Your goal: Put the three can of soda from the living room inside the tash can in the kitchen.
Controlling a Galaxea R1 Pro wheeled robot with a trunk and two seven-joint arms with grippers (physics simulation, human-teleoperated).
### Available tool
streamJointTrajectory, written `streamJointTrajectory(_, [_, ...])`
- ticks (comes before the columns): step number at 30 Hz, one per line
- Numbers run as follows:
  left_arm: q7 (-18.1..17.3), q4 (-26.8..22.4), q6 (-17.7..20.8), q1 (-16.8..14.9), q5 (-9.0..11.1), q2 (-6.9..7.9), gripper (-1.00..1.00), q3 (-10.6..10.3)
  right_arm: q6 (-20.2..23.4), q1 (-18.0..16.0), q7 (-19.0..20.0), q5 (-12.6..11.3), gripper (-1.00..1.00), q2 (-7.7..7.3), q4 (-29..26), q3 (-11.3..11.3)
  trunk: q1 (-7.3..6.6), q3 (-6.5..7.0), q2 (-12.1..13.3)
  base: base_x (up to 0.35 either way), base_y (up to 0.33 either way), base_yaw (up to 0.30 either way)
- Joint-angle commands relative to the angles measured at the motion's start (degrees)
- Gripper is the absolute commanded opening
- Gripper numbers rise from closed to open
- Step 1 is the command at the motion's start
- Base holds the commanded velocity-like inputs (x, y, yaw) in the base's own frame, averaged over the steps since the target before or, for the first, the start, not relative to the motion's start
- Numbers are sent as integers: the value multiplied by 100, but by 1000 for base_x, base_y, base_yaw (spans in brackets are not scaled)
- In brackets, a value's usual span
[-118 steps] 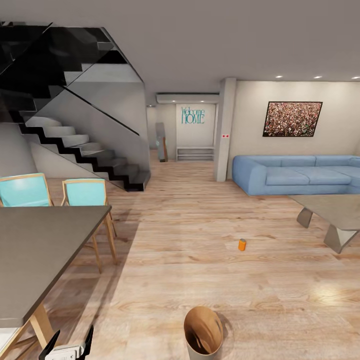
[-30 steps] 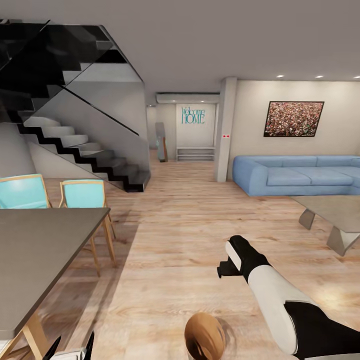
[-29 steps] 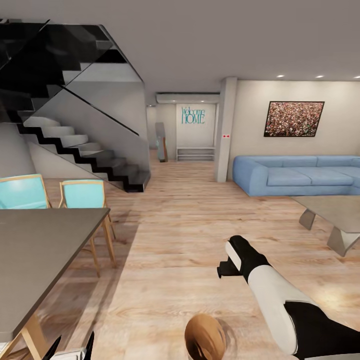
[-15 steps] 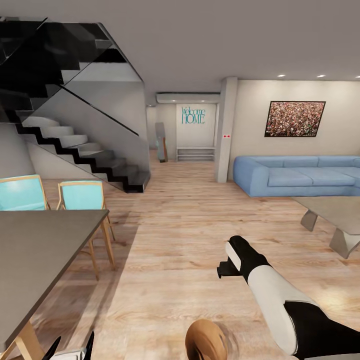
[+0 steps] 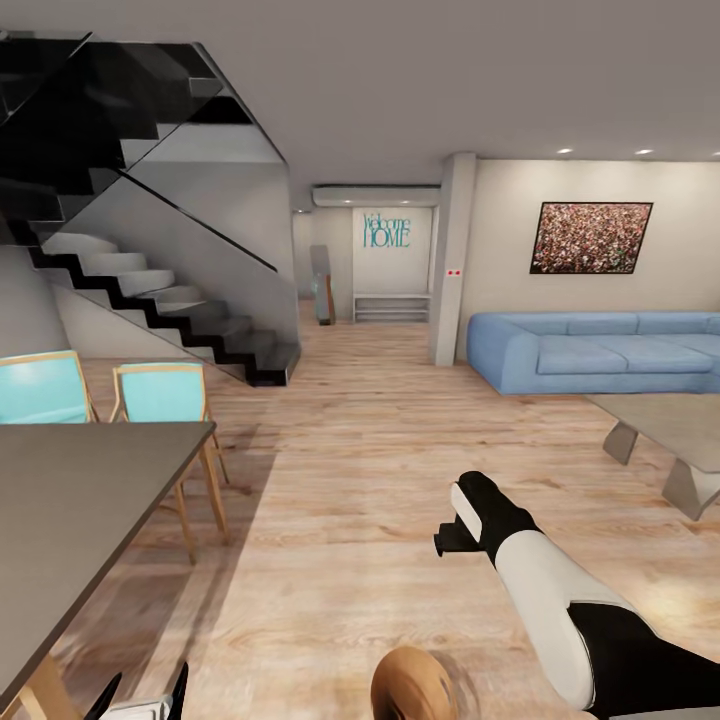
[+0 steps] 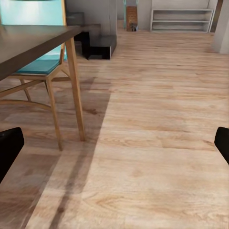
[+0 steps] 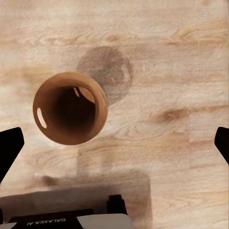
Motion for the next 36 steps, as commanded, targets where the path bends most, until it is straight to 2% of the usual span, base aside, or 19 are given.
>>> streamJointTrajectory(1, [0,-1,0,0,0,1,100,0,0,0,0,1,100,0,0,0,0,0,0,77,0,0])
streamJointTrajectory(10, [0,3,0,0,-7,3,100,0,-1,0,-2,27,100,-6,0,1,0,0,0,10,0,0])
streamJointTrajectory(28, [-1,-4,0,0,-1,-2,100,0,-2,0,0,29,100,0,6,44,395,-323,-722,0,0,0])
streamJointTrajectory(36, [-7,-5,0,0,0,-2,100,0,-194,0,-8,41,100,0,135,54,571,-467,-1043,0,0,0])
